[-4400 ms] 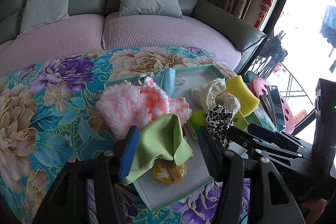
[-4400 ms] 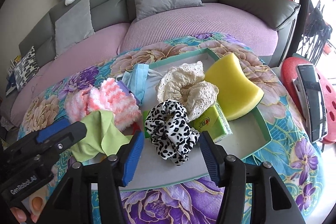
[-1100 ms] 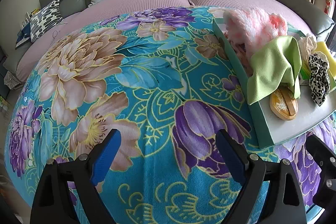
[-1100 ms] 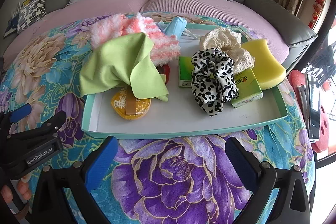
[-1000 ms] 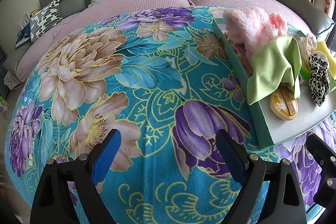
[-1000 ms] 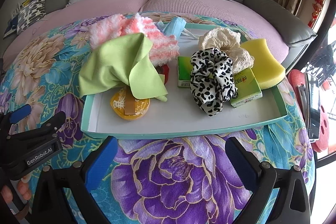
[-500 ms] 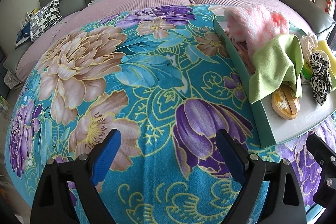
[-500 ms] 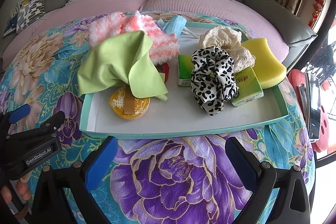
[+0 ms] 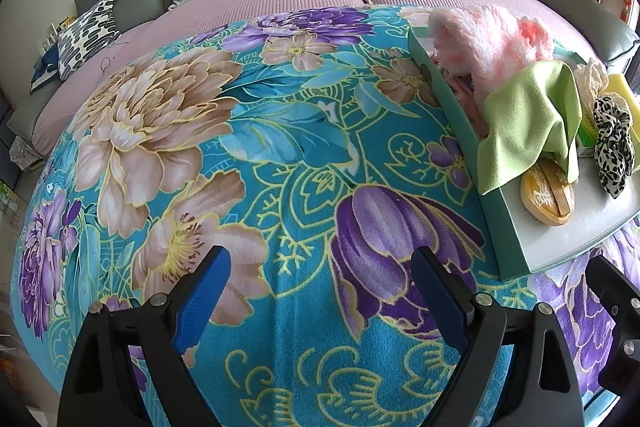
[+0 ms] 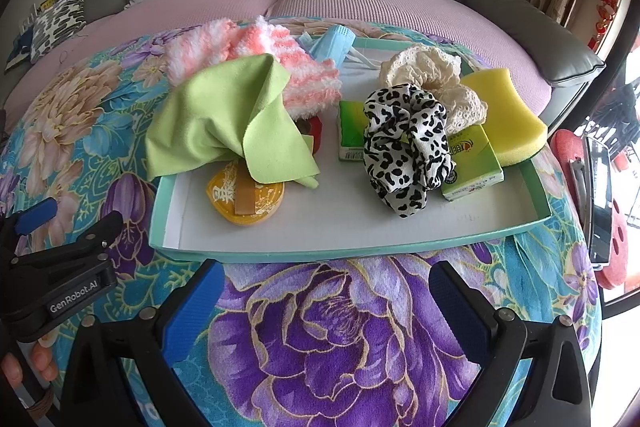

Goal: Organize soft objects

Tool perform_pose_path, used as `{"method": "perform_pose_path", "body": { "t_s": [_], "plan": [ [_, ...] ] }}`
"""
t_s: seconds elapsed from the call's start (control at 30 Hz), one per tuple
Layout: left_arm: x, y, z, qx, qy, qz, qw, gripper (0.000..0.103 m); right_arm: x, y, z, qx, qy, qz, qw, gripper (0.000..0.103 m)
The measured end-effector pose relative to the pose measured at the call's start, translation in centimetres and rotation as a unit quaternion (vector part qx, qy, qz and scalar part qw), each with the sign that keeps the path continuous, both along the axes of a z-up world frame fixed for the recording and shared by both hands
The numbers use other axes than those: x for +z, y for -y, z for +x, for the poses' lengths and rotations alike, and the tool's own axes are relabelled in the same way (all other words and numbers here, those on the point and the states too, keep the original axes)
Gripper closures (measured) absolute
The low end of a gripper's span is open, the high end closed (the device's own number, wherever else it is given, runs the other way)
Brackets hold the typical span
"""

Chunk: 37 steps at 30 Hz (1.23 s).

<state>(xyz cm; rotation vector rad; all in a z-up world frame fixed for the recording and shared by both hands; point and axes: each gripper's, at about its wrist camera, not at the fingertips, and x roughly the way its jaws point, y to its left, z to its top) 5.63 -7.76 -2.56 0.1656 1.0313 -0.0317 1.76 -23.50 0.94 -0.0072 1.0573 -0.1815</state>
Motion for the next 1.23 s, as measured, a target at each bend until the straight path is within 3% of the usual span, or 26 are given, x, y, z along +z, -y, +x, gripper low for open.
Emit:
{"method": "perform_pose_path", "body": {
  "t_s": [1.23],
  "plan": [
    [0.26,-0.51,-0.10,0.006,0.005,-0.002,1.0000,0.011,-0.18,-0.16,-0.11,0.000,-0.002,-0.002,1.000,0.000]
  ]
}}
